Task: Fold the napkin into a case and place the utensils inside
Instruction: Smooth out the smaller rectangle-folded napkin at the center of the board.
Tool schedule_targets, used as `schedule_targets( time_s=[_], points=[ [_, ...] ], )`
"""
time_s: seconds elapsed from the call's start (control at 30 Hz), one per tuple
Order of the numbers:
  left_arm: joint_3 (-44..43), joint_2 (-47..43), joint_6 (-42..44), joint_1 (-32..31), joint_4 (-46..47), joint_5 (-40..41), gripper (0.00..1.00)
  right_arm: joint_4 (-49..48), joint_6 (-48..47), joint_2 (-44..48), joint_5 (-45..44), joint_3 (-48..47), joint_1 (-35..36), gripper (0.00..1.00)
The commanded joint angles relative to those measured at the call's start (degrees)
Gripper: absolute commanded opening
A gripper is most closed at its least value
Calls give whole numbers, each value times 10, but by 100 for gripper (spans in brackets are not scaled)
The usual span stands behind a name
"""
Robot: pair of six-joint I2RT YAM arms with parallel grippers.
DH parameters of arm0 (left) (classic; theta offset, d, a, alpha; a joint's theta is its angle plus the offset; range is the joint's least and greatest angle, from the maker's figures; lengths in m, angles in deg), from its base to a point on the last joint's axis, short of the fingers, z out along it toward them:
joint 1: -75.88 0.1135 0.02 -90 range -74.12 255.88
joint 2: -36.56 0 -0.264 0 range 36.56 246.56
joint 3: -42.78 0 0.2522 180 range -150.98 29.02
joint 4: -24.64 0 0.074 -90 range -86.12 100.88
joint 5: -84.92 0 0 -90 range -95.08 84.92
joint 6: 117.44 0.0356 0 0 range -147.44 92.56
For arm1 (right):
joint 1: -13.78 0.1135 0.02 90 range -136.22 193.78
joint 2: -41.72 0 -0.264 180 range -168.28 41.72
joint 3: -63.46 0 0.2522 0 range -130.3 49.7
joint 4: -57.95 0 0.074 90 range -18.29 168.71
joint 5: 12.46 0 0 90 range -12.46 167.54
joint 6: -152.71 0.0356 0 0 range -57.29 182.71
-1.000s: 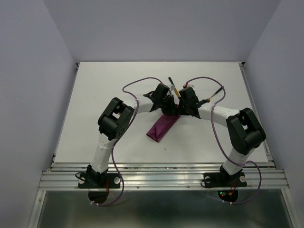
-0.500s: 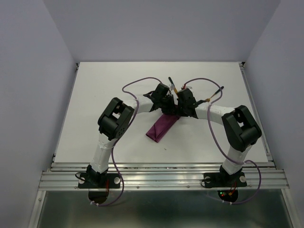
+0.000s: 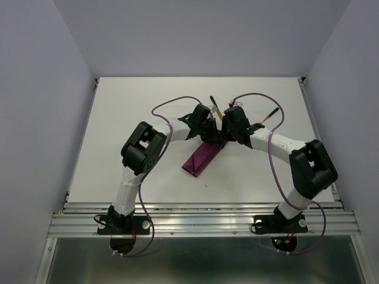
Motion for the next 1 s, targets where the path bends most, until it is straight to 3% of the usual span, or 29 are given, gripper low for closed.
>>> schedule_targets(
  time_s=[0.0,0.07,0.27,0.43,0.97],
  points=[
    [20,-79,28,-7,14,5,0,-20,13,73,-13,12,-14,32],
    [22,-90,36,-7,5,9,0,-20,16,89,-11,22,-21,31],
    [33,-117,46,-7,-8,7,0,-22,33,76,-1,43,-32,10],
    [42,-134,50,-6,-25,23,0,-27,31,43,9,25,-32,2],
    [93,-159,59,-6,-41,56,0,-51,15,-62,59,-17,-32,1]
  ],
)
